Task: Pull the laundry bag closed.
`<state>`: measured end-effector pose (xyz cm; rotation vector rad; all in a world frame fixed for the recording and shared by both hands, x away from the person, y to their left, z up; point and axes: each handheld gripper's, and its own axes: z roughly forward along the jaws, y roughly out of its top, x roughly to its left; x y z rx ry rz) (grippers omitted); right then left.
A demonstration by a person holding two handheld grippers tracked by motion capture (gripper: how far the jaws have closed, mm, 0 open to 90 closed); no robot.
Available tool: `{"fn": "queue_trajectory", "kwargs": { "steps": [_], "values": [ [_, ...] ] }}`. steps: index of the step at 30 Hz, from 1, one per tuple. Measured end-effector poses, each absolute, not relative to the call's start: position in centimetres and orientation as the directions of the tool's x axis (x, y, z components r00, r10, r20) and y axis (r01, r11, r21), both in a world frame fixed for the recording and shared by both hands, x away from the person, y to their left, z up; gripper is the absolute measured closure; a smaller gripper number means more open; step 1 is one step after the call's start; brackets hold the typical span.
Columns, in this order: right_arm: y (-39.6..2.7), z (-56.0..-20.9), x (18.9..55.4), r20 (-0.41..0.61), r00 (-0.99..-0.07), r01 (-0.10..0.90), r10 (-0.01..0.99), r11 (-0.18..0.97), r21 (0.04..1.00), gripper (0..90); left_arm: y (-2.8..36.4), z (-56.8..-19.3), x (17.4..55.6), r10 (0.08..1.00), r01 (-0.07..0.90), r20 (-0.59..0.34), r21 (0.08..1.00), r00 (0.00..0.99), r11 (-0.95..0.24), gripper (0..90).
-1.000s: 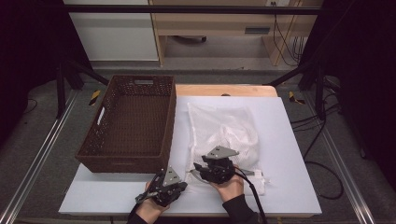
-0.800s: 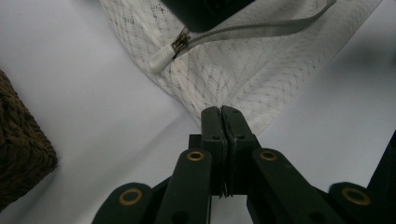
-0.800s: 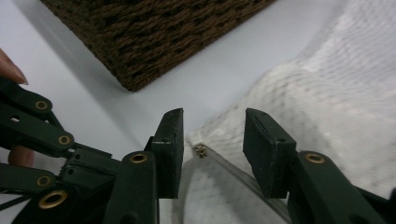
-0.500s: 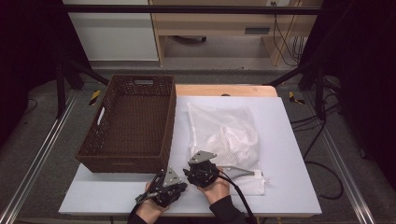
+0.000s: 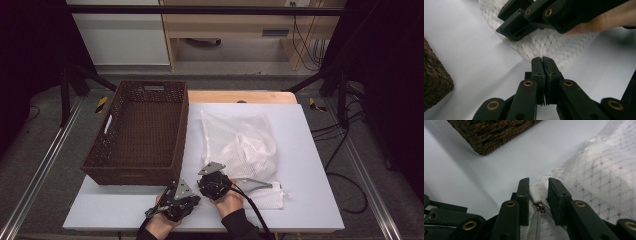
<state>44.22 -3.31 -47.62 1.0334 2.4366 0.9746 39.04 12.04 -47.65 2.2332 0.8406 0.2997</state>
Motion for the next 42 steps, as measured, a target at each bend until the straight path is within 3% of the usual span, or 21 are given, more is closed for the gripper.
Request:
{"fn": "queue_trajectory", "kwargs": {
  "steps": [7, 23, 25, 27, 30, 32, 36, 41, 42],
  "values": [
    [-4.1, -47.1, 44.5, 0.002, -0.675, 0.534, 0.738, 0.487, 0.691, 80.5, 12.0, -47.7, 39.0, 0.648, 0.486, -0.041, 0.699, 0.760, -0.525, 86.9],
    [-5.7, -46.2, 43.5, 0.063, -0.663, 0.547, 0.746, 0.425, 0.722, 82.2, 11.9, -47.7, 39.1, 0.657, 0.495, -0.043, 0.695, 0.753, -0.522, 85.5],
    [-5.9, -46.0, 43.5, 0.064, -0.666, 0.535, 0.743, 0.416, 0.735, 82.6, 11.9, -47.7, 39.2, 0.665, 0.498, -0.047, 0.702, 0.745, -0.509, 79.7],
    [-6.1, -45.7, 43.4, 0.076, -0.671, 0.525, 0.738, 0.400, 0.751, 82.8, 11.9, -47.7, 39.6, 0.673, 0.503, -0.054, 0.709, 0.737, -0.494, 65.5],
    [-6.2, -45.2, 43.4, 0.092, -0.678, 0.511, 0.730, 0.377, 0.773, 82.9, 12.0, -47.4, 40.4, 0.684, 0.510, -0.090, 0.738, 0.724, -0.442, 55.2],
    [-6.1, -44.9, 43.4, 0.089, -0.689, 0.485, 0.719, 0.367, 0.794, 83.0, 12.0, -47.3, 40.8, 0.683, 0.517, -0.112, 0.742, 0.722, -0.426, 54.3],
    [-5.8, -44.7, 43.4, 0.092, -0.699, 0.463, 0.709, 0.351, 0.814, 83.0, 11.7, -47.6, 41.5, 0.684, 0.536, -0.138, 0.736, 0.717, -0.414, 58.7],
    [-5.7, -45.1, 43.4, 0.093, -0.703, 0.468, 0.705, 0.359, 0.807, 82.6, 11.6, -47.8, 41.4, 0.681, 0.527, -0.114, 0.729, 0.723, -0.438, 84.7],
    [-5.7, -45.3, 43.4, 0.093, -0.701, 0.472, 0.707, 0.363, 0.803, 82.4, 11.4, -47.9, 41.3, 0.683, 0.526, -0.108, 0.727, 0.723, -0.442, 85.9]
  ]
}}
